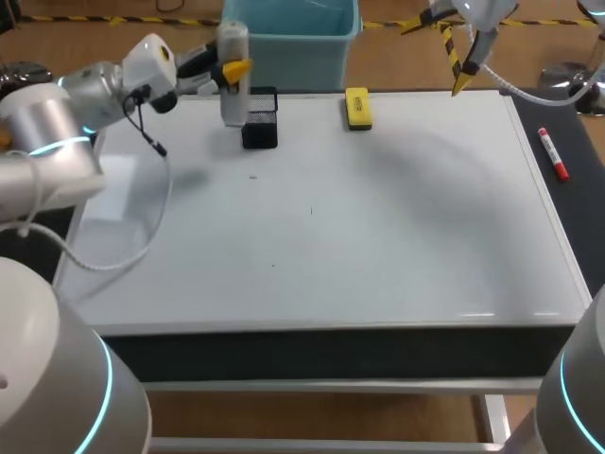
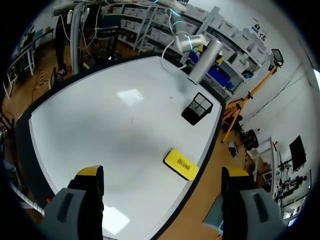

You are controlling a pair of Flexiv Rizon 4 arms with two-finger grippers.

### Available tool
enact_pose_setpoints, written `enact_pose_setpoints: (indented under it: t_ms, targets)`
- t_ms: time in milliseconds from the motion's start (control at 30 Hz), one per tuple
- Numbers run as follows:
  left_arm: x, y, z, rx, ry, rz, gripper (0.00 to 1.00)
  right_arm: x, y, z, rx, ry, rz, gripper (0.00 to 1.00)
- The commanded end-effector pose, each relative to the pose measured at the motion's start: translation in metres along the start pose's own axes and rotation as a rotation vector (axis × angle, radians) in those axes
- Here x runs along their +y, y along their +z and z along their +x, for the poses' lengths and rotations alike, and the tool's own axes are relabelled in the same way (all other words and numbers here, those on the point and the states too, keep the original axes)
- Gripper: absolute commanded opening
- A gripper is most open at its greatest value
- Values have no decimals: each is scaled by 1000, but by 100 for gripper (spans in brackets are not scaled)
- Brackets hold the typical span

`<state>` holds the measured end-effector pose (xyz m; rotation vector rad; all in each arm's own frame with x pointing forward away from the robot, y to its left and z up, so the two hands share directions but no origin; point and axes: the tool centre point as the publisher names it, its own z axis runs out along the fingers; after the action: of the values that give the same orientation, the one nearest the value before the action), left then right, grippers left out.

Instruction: Pick up the inspection probe, press it on each red-marked spot on the whiteboard one by one, put down the probe, pick up the eraser, and wipe off all the red marks.

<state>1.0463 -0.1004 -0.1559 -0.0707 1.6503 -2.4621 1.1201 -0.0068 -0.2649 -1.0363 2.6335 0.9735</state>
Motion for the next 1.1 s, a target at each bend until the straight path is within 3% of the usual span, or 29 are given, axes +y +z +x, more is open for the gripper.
enact_pose_setpoints:
  t_ms: [33, 533, 1100]
  targets:
    - [12, 12, -29, 148, 1, 18, 0, 0, -1, 0, 3, -2, 3, 100]
    - [28, 24, -62, 180, -5, 43, 0, 0, -1, 0, 3, -2, 3, 100]
    - [52, 25, -74, 190, -44, 40, 0, 0, -1, 0, 3, -2, 3, 100]
